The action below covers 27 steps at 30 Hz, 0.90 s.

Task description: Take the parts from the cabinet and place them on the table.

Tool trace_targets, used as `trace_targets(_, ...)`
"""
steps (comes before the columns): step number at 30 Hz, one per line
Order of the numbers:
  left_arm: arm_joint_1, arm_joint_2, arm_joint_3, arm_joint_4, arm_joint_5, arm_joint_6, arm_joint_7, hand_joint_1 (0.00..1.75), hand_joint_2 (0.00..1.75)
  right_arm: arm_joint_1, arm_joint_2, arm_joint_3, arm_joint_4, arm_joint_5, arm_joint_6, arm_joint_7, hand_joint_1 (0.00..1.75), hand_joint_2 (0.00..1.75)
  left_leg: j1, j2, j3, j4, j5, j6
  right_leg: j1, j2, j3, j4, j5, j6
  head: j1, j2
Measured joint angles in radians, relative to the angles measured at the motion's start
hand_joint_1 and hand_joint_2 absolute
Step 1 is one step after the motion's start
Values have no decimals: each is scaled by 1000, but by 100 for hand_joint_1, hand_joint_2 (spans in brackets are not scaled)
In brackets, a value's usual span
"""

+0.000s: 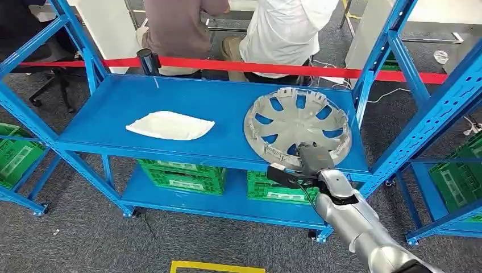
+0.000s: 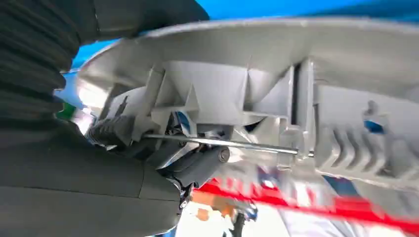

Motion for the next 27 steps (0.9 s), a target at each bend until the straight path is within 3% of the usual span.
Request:
trace_targets(2,-2,0,0,0,-8,0,2,0,0,-2,4,-1,-68,17,-52,4,175,175,0,1,0,0,0,0,0,1,-1,0,0,0,0,0)
trace_targets(11,-8,0,0,0,-32,-1,6,0,0,-53,9,1,-342,122,-100,36,175,175,0,0,-1,0,0,-1,1,0,-1,0,-1,-1,0,0)
trace_targets(17,-17,0,0,0,-42,0,0,0,0,-114,24,15,-440,135,-76,55,175,175,0,-1,-4,0,0,-1,0,-1,-3,0,-1,-1,0,0)
trace_targets(27,-30,-3,0,0,-69,-8,13,0,0,-200,45,47,-535,229,-143,67,175,175,0,-1,-5,0,0,-1,0,-1,-4,0,-1,0,0,0)
